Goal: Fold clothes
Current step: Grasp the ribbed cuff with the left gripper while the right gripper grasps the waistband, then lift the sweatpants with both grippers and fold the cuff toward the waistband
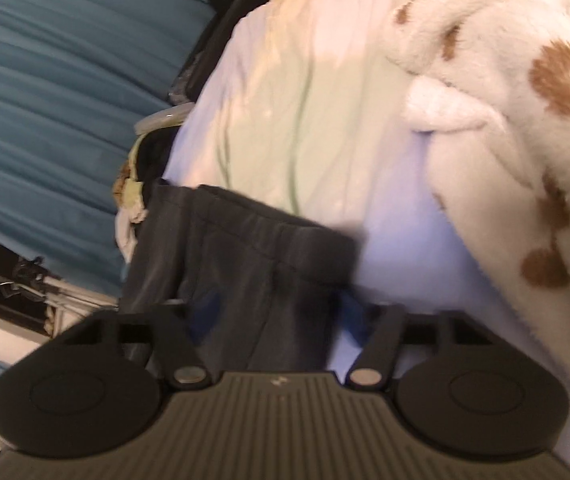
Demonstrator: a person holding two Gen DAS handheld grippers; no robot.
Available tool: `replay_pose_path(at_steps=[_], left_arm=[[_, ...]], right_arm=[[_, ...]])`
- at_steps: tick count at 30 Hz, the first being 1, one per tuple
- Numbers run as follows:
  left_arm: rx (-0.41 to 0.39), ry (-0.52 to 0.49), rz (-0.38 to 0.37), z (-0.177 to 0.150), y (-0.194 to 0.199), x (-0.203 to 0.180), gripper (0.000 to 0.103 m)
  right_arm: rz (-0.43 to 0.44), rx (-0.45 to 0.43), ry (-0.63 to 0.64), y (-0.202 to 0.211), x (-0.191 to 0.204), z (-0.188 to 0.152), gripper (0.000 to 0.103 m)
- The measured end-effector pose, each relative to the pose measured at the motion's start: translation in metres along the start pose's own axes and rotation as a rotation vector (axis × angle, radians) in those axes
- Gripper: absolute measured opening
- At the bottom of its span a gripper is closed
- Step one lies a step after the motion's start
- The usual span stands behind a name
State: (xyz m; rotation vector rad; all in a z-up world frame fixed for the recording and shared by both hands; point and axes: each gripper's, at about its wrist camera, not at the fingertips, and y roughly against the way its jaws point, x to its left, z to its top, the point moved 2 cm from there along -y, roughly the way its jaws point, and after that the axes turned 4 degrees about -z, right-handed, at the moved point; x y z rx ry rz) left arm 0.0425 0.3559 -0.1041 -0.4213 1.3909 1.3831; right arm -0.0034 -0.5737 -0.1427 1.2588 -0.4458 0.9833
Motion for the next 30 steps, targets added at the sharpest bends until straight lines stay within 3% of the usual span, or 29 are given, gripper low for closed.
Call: replay_pose_path(at_steps=[1,2,5,10,16,21,24,30], left_arm=[[-0.006,-0.005,-0.007,0.000,0.003,-0.004,0.012],[-0.013,-0.011,-0.017,0.000,0.007,-0.008,0.011],[-0.033,-0.011,-0.043,0.003,0.015,-0.024,0.010],[-0.067,-0.042,-0.070,0.020,0.018,-0.070,0.009],[-0.109,-0.045,-0.065,0.047,-0.008,-0.138,0.009],[-0.141,-0.043,-0.030,0.075,-0.061,-0.186,0.009],[-0.152,-0.052,0.007,0.092,-0.103,-0.204,0.009],[-0.143,-0.109,0.120,0.119,-0.211,-0.223,0.010]], right_arm=[[-0.005,-0.001,0.016,0.001,0.001,0.001,0.009],[-0.005,-0.004,0.029,0.000,0.002,0.003,0.006],[0.030,-0.034,0.052,0.018,0.016,0.007,0.005],[0.114,-0.096,0.104,0.039,0.072,0.019,0.005],[0.119,-0.158,0.108,0.011,0.152,0.040,0.004],[0.059,-0.198,0.126,-0.050,0.201,0.062,0.005],[0.012,-0.210,0.151,-0.107,0.220,0.074,0.005],[-0.065,-0.202,0.172,-0.219,0.244,0.083,0.005]])
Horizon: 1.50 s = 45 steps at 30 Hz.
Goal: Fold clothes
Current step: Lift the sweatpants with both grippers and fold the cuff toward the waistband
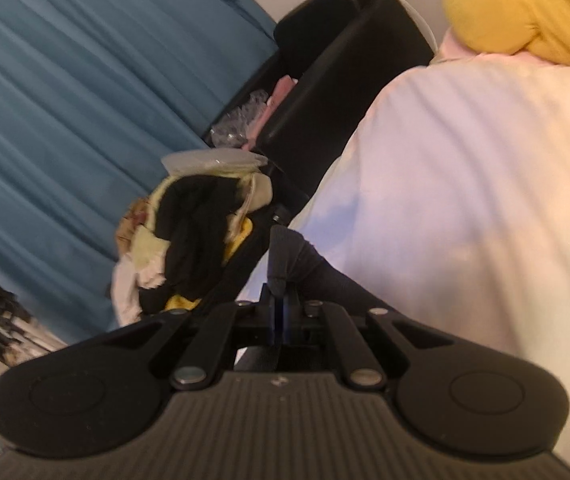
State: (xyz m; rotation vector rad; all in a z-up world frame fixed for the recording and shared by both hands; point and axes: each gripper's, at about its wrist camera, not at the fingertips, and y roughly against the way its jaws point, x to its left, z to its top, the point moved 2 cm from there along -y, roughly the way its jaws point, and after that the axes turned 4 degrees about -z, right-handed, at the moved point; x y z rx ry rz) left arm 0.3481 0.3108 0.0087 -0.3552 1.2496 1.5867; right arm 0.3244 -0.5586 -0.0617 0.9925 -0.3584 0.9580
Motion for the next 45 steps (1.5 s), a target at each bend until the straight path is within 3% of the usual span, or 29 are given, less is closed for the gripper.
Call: replay_pose_path(at_steps=[5,10,11,13,15,17,21,24,30,33,39,45], left_arm=[[0.012,-0.099,0.067,-0.005,-0.063,0.000,0.012],[0.024,-0.162,0.071,-0.012,-0.081,0.008,0.019],[0.028,-0.171,0.064,-0.013,-0.081,0.009,0.027],[0.048,-0.190,0.025,-0.017,-0.077,0.009,0.052],[0.050,-0.224,-0.018,-0.024,-0.066,0.007,0.084],[0.030,-0.268,-0.046,-0.037,-0.047,0.004,0.093],[0.026,-0.301,-0.125,-0.079,-0.005,0.006,0.095],[0.025,-0.282,-0.187,-0.118,0.025,0.015,0.097],[0.141,0.019,-0.305,-0.196,0.048,0.059,0.098],[0.210,0.083,-0.297,-0.221,0.046,0.080,0.098],[0.207,0.224,-0.309,-0.217,0.030,0.114,0.097],[0.199,0.282,-0.366,-0.203,0.003,0.126,0.098]], right_arm=[[-0.066,0.007,0.100,-0.067,0.006,-0.019,0.006],[-0.105,0.024,0.188,-0.093,0.002,-0.032,0.007],[-0.104,0.023,0.198,-0.093,0.002,-0.033,0.011],[-0.075,0.030,0.203,-0.085,0.004,-0.034,0.022],[-0.032,0.038,0.197,-0.073,0.006,-0.034,0.060],[0.011,0.022,0.196,-0.054,0.011,-0.038,0.068],[0.090,0.008,0.194,0.004,0.012,-0.060,0.068],[0.152,0.029,0.095,0.045,-0.004,-0.085,0.069],[0.203,0.147,-0.082,0.096,-0.033,-0.131,0.072],[0.223,0.267,-0.137,0.103,-0.047,-0.153,0.078],[0.269,0.401,-0.280,0.091,-0.059,-0.178,0.081],[0.235,0.370,-0.293,0.058,-0.062,-0.180,0.080]])
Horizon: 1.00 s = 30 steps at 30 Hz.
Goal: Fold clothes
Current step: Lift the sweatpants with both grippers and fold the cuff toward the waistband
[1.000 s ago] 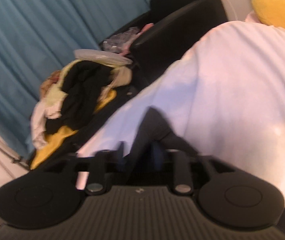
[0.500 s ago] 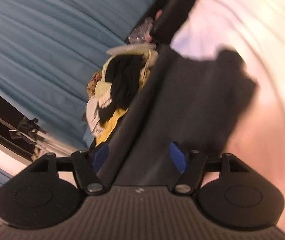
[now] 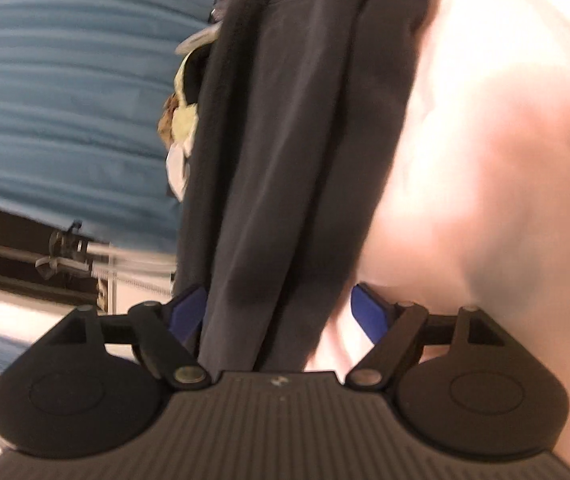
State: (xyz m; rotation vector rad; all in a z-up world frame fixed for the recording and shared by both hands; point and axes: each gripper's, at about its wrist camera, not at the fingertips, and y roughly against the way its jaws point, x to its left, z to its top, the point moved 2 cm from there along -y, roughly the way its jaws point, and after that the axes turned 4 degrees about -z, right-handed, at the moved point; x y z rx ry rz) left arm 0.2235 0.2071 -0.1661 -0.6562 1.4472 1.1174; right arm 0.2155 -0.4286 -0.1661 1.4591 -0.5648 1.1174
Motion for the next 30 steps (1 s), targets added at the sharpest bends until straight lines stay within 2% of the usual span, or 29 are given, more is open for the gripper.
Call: replay_pose_path(at_steps=[6,10,12,13,14,15,16,18,19,20,21,24,26,30], left_arm=[[-0.027,0.063,-0.033,0.027,-0.018,0.001,0.099],[-0.103,-0.004,-0.055,0.039,-0.014,-0.006,0.098],[-0.102,-0.028,-0.039,0.049,-0.018,-0.004,0.098],[-0.092,-0.022,-0.033,0.053,-0.021,-0.001,0.098],[-0.079,-0.015,-0.030,0.057,-0.023,0.001,0.097],[-0.071,-0.009,-0.030,0.061,-0.023,0.004,0.095],[-0.067,-0.003,-0.032,0.064,-0.023,0.006,0.091],[-0.072,0.013,-0.006,0.068,-0.020,0.012,0.060],[-0.070,0.018,0.007,0.068,-0.018,0.016,0.053],[-0.069,0.012,0.016,0.069,-0.017,0.019,0.037],[-0.069,0.003,0.024,0.069,-0.017,0.022,0.026],[-0.100,-0.047,0.050,0.065,-0.008,0.013,0.015],[-0.129,-0.087,0.064,0.061,0.002,0.002,0.013],[-0.162,-0.138,0.042,0.054,0.032,-0.013,0.011]], right_arm=[[0.073,-0.067,-0.030,-0.018,0.002,0.022,0.080],[0.144,-0.124,-0.001,-0.021,0.011,0.030,0.079],[0.182,-0.166,0.052,-0.021,0.020,0.031,0.079],[0.167,-0.178,0.082,-0.024,0.023,0.032,0.078],[0.140,-0.178,0.093,-0.027,0.024,0.033,0.074],[0.117,-0.177,0.087,-0.031,0.021,0.035,0.063],[0.104,-0.181,0.076,-0.031,0.018,0.036,0.056],[0.086,-0.189,0.039,-0.032,0.011,0.041,0.029],[0.075,-0.190,0.031,-0.032,0.009,0.043,0.025],[0.071,-0.187,0.034,-0.032,0.008,0.044,0.020],[0.060,-0.194,0.052,-0.030,0.012,0.043,0.018],[0.026,-0.223,0.125,-0.021,0.031,0.039,0.012],[0.024,-0.236,0.146,-0.013,0.043,0.037,0.011],[0.013,-0.246,0.194,0.016,0.062,0.025,0.010]])
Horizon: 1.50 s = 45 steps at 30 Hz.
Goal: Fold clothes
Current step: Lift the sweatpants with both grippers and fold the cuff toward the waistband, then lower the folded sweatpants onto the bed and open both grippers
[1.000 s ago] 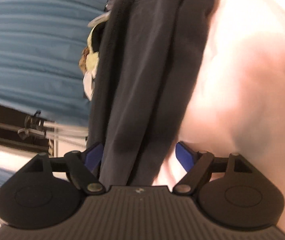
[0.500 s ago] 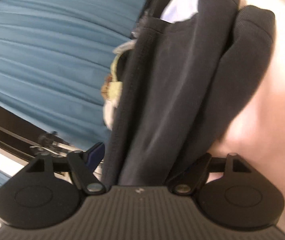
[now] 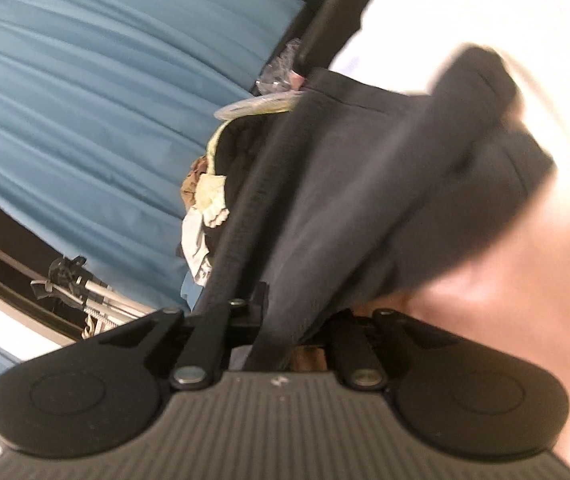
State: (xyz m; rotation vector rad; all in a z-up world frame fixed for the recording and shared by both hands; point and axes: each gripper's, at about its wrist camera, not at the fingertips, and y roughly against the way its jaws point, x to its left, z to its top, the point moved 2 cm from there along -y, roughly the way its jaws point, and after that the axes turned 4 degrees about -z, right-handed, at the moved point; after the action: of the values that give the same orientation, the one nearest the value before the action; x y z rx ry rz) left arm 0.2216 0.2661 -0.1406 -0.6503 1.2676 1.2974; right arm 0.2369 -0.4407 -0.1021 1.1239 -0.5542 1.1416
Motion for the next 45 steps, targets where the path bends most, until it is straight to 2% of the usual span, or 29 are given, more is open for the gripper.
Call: replay_pose_path(at_steps=[6,8,11,14,16,19,20,23,24,25,27,29,33,40,45], left_arm=[[0.018,0.009,0.011,-0.004,0.038,-0.006,0.011],[0.032,-0.004,0.020,-0.008,0.054,-0.007,0.011],[0.059,0.012,0.035,-0.018,0.077,-0.003,0.011],[0.093,0.029,0.068,-0.026,0.099,0.006,0.011],[0.112,0.027,0.076,-0.029,0.102,0.005,0.013],[0.143,0.036,0.081,-0.032,0.103,0.005,0.016],[0.148,0.034,0.092,-0.035,0.106,0.005,0.021],[0.155,0.007,0.120,-0.042,0.117,0.000,0.050],[0.149,-0.008,0.120,-0.045,0.121,-0.004,0.053],[0.142,-0.029,0.121,-0.048,0.124,-0.010,0.054],[0.128,-0.099,0.130,-0.056,0.132,-0.025,0.070],[0.122,-0.202,0.113,-0.065,0.134,-0.047,0.076],[0.144,-0.447,0.058,-0.100,0.128,-0.090,0.087],[0.275,-0.778,0.028,-0.185,0.110,-0.119,0.089],[0.333,-0.877,-0.017,-0.227,0.075,-0.142,0.089]], right_arm=[[-0.072,0.012,0.002,0.050,0.000,0.002,0.010],[-0.094,0.017,-0.007,0.074,-0.017,0.008,0.010],[-0.152,0.044,-0.040,0.123,-0.047,-0.003,0.010],[-0.220,0.070,-0.182,0.163,-0.079,-0.016,0.010],[-0.248,0.093,-0.270,0.176,-0.094,-0.021,0.010],[-0.248,0.101,-0.275,0.177,-0.093,-0.019,0.012],[-0.253,0.101,-0.272,0.175,-0.091,-0.019,0.013],[-0.276,0.093,-0.312,0.188,-0.097,-0.021,0.022],[-0.283,0.092,-0.323,0.189,-0.098,-0.021,0.027],[-0.291,0.089,-0.331,0.189,-0.099,-0.021,0.031],[-0.326,0.064,-0.337,0.217,-0.110,-0.018,0.055],[-0.357,0.039,-0.354,0.215,-0.115,-0.015,0.068],[-0.378,0.004,-0.435,0.213,-0.137,-0.009,0.086],[-0.393,0.023,-0.443,0.211,-0.151,-0.012,0.088],[-0.322,-0.020,-0.534,0.205,-0.165,-0.005,0.090]])
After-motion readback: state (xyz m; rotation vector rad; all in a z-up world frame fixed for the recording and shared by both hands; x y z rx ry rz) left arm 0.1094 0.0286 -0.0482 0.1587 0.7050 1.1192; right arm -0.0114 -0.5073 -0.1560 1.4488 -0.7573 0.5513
